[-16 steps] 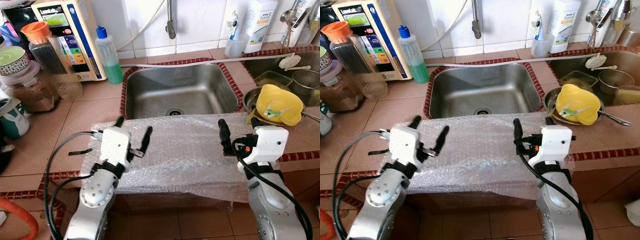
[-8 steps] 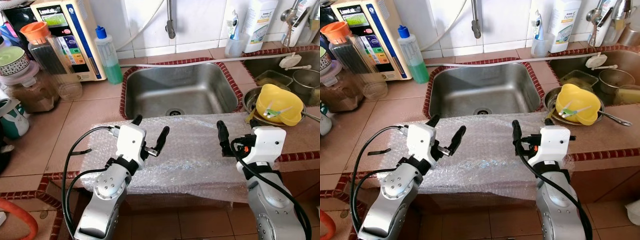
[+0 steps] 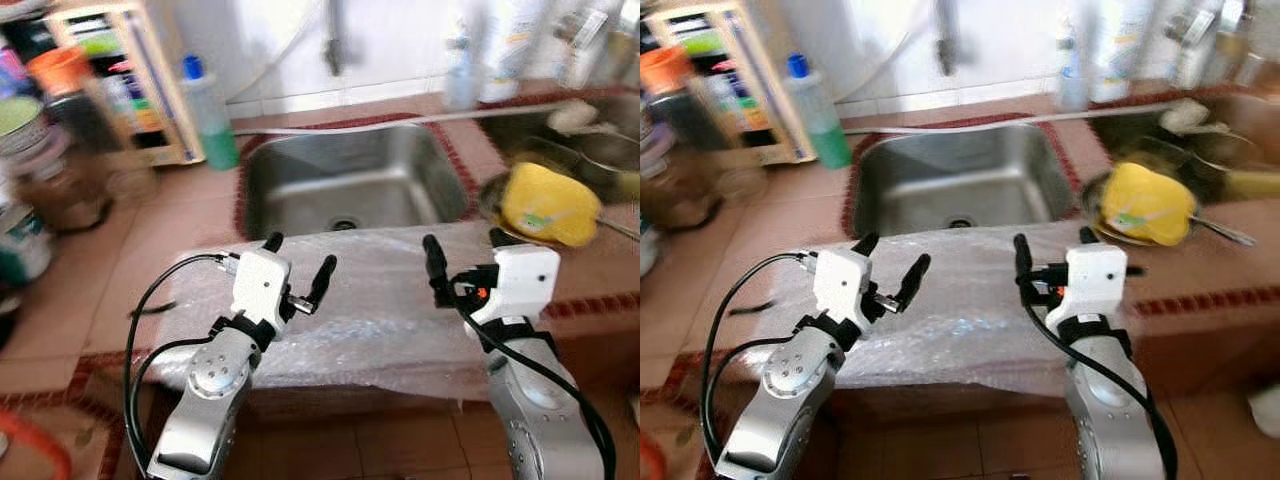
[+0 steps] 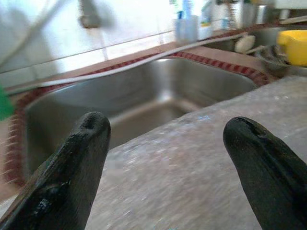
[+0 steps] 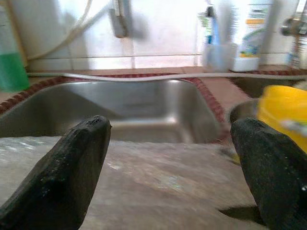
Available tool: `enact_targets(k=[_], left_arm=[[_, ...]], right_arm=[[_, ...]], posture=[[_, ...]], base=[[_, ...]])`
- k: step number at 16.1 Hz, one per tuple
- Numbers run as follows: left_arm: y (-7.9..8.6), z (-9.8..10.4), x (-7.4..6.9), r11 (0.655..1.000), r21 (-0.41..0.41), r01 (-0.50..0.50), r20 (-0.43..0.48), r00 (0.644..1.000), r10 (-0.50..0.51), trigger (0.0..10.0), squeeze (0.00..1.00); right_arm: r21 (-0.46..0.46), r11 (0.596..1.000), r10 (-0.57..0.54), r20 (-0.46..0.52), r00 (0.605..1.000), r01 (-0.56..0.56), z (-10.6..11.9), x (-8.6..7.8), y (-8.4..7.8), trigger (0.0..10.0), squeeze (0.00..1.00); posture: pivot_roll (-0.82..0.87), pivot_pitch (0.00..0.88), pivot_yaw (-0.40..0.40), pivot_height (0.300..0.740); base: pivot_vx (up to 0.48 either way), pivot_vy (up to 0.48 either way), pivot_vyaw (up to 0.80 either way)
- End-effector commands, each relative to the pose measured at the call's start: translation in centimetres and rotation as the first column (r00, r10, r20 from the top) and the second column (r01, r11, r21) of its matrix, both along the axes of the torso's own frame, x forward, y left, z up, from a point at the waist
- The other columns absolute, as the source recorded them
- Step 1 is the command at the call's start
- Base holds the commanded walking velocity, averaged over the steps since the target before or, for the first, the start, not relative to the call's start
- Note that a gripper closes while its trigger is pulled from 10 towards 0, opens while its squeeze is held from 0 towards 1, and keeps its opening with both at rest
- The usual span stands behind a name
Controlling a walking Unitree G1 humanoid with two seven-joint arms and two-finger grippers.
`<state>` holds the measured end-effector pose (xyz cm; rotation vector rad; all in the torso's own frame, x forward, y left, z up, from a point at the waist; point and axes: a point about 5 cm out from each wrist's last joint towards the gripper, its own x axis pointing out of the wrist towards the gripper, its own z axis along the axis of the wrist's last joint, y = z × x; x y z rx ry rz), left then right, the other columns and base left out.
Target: Kitchen organization
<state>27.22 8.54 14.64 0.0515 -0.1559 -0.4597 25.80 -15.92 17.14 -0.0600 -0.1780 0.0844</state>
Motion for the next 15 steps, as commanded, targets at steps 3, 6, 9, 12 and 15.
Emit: enact_targets(k=[3, 6, 9, 12, 15], left_arm=[[0.2, 0.1, 0.1, 1.000, -0.007, -0.002, 0.006, 1.000, 0.002, 10.0, 0.00], [0.6, 0.4, 0.2, 0.999, -0.012, -0.036, 0.023, 0.999, 0.037, 10.0, 0.00], [1.0, 0.6, 0.1, 0.999, -0.014, -0.043, 0.027, 0.999, 0.044, 10.0, 0.00], [0.8, 2.0, 0.1, 0.999, -0.037, -0.027, 0.060, 0.998, 0.029, 10.0, 0.00], [0.5, 2.9, -0.1, 0.999, -0.051, 0.000, 0.077, 0.997, 0.004, 10.0, 0.00]], right_arm=[[-0.007, 1.000, 0.008, -0.001, 1.000, -0.008, 0.0, 0.1, 0.1, 10.0, 1.00], [-0.039, 0.999, 0.040, 0.026, 0.999, -0.039, 0.4, 0.0, 0.6, 10.0, 1.00], [-0.046, 0.998, 0.045, 0.032, 0.998, -0.043, 0.5, -0.1, 0.7, 10.0, 1.00], [-0.090, 0.995, 0.062, 0.117, 0.991, -0.052, 2.2, -0.1, 1.2, 10.0, 1.00], [-0.100, 0.994, 0.068, 0.138, 0.988, -0.054, 2.7, -0.2, 1.4, 10.0, 1.00]], posture=[[-0.25, 0.112, 0.119, 0.740], [-0.25, 0.109, 0.117, 0.740], [-0.25, 0.106, 0.118, 0.740], [-0.26, 0.107, 0.118, 0.740], [-0.25, 0.111, 0.118, 0.740]], base=[[0.000, 0.000, -0.65], [0.000, 0.000, 0.00], [0.000, 0.000, 0.00], [0.000, 0.000, 0.00], [0.000, 0.000, 0.00]])
